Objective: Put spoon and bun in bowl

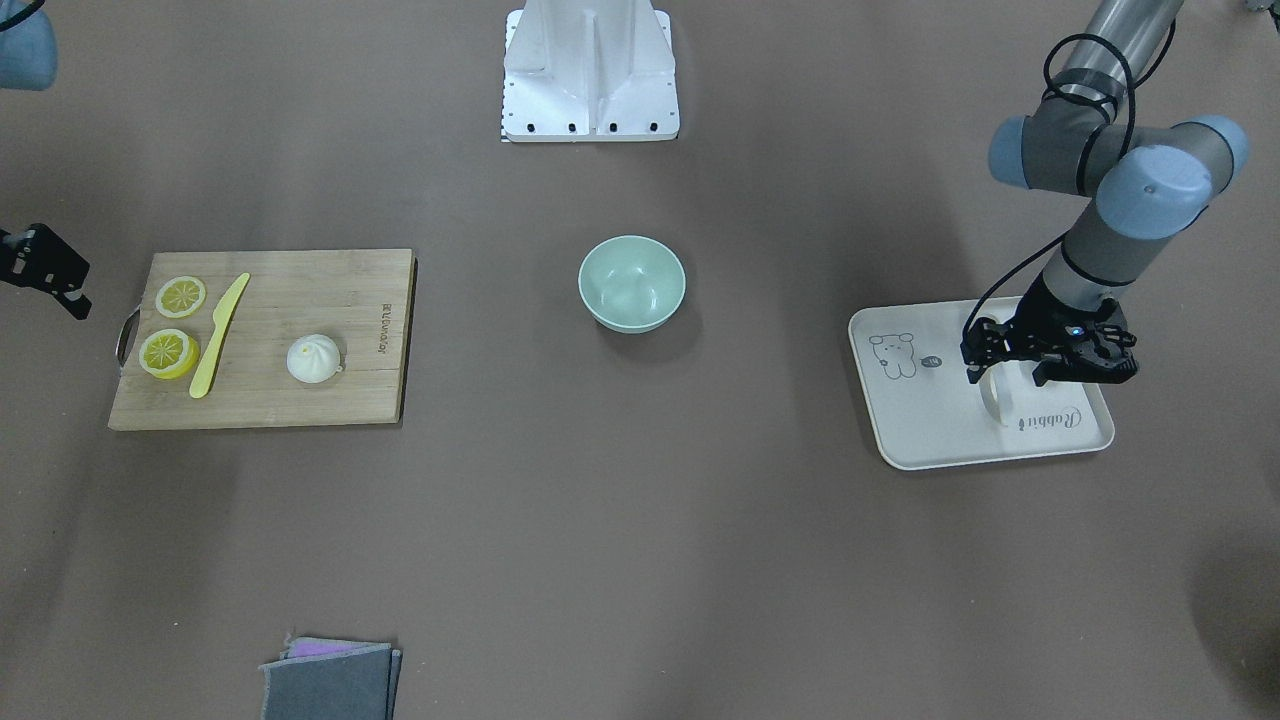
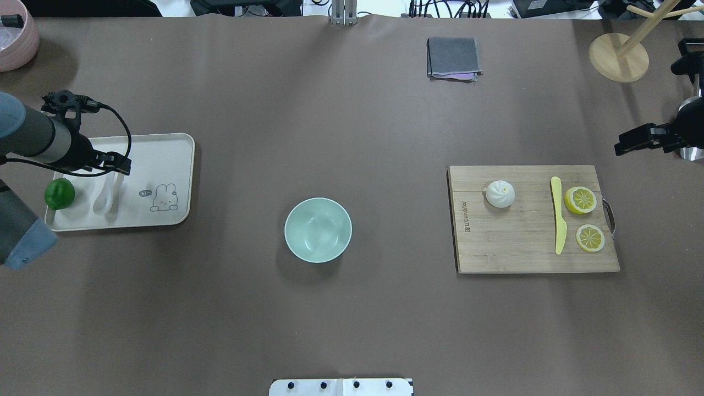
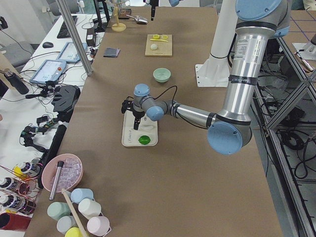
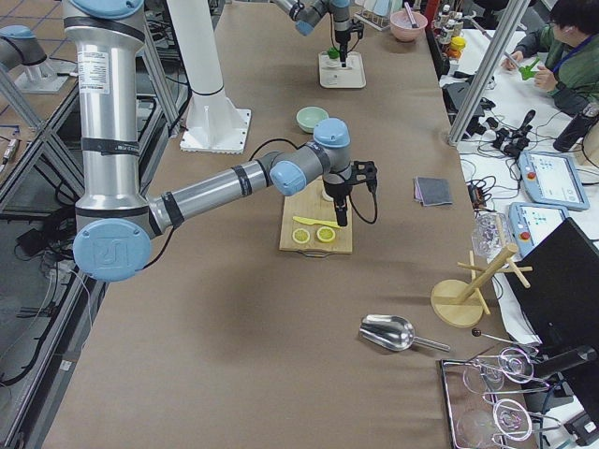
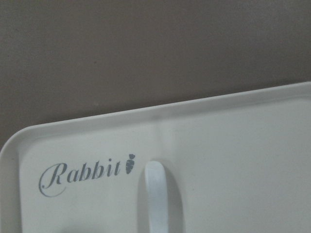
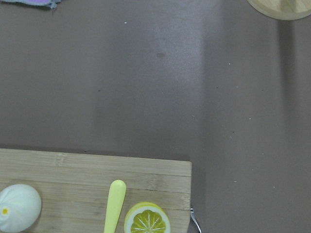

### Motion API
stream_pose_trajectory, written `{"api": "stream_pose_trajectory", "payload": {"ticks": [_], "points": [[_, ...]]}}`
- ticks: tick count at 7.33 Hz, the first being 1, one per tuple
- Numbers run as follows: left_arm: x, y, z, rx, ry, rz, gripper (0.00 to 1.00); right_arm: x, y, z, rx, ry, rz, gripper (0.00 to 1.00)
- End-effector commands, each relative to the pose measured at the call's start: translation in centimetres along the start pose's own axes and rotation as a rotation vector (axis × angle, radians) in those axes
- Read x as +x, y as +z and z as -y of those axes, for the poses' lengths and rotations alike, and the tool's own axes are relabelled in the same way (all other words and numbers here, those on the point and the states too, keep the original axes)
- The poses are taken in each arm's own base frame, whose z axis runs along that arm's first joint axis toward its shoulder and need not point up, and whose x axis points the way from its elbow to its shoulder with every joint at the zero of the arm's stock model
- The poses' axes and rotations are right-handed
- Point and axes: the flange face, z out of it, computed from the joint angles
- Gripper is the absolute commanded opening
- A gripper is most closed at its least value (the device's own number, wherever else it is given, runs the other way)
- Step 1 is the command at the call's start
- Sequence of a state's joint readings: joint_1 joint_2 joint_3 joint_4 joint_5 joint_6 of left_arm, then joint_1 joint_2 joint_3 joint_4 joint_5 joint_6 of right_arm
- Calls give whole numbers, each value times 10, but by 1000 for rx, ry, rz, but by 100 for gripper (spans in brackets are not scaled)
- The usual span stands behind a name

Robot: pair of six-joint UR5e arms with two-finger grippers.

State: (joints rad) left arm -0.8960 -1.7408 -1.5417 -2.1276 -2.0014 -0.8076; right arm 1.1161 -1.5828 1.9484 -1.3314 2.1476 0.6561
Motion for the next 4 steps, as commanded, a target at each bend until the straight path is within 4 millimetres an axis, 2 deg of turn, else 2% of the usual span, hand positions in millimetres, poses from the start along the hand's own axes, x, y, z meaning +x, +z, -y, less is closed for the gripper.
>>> {"api": "stream_pose_trajectory", "payload": {"ticks": [1,4], "points": [[1,14,7,10,12,-12,52,-1,-1,0,2,-2,0,100],[1,13,7,10,12,-15,35,-1,-1,1,3,0,0,100]]}}
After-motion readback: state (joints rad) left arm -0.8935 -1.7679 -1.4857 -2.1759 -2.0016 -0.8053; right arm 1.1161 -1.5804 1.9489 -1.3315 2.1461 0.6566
